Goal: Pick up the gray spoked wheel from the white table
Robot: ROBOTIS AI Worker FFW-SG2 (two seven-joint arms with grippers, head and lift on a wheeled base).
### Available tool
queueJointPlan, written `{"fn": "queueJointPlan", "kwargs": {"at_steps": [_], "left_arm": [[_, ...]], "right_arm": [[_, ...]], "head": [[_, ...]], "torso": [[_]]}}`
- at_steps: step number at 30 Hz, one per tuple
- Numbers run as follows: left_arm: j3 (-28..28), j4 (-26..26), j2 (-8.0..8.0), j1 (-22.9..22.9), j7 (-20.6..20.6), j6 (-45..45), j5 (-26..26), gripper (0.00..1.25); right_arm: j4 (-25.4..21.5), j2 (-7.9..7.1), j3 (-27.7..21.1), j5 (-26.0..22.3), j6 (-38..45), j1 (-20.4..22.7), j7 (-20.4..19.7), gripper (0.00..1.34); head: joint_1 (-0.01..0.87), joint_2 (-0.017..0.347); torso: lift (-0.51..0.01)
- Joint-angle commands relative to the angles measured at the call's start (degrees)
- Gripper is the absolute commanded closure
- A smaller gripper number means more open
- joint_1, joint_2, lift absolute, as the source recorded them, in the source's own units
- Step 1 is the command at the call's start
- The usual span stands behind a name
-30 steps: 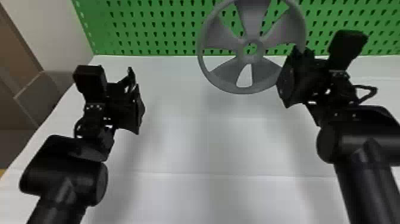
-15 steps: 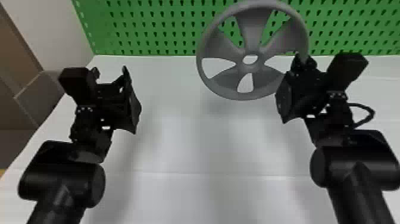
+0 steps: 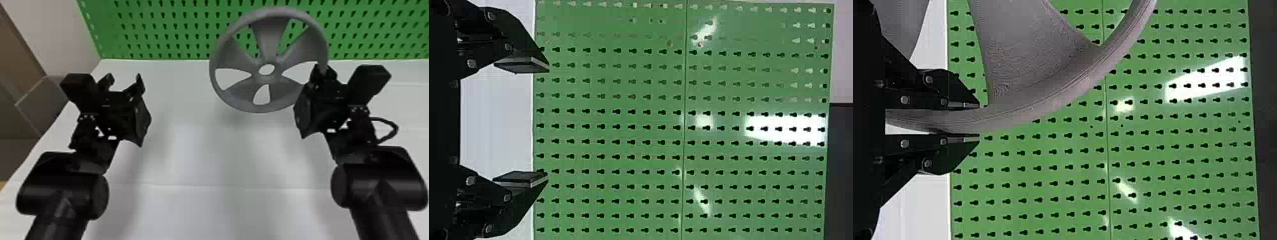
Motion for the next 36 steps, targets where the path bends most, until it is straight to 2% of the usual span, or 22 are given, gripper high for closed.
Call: {"fn": "queueJointPlan", "kwargs": {"at_steps": [1,14,28,36], "left_arm": [[-0.2,0.1,-0.05,0.0,-0.1,0.1,-0.2,0.48],[-0.3,0.1,-0.05,0.0,-0.6,0.3,-0.6,0.48],[0.5,0.1,-1.19,0.0,-0.6,0.5,-2.2,0.48],[0.5,0.2,-1.19,-0.1,-0.6,0.8,-2.6,0.48]], "right_arm": [[0.1,0.26,-0.4,0.4,0.0,0.2,0.0,1.11],[0.1,0.48,-0.9,1.0,0.1,0.1,0.0,1.11],[0.1,0.34,-0.5,1.1,0.3,0.1,0.0,1.11],[0.1,0.17,-0.3,1.1,0.3,0.2,0.0,1.11]], "head": [[0.779,0.086],[0.779,0.086],[0.779,0.086],[0.779,0.086]], "torso": [[-0.093],[-0.093],[-0.093],[-0.093]]}}
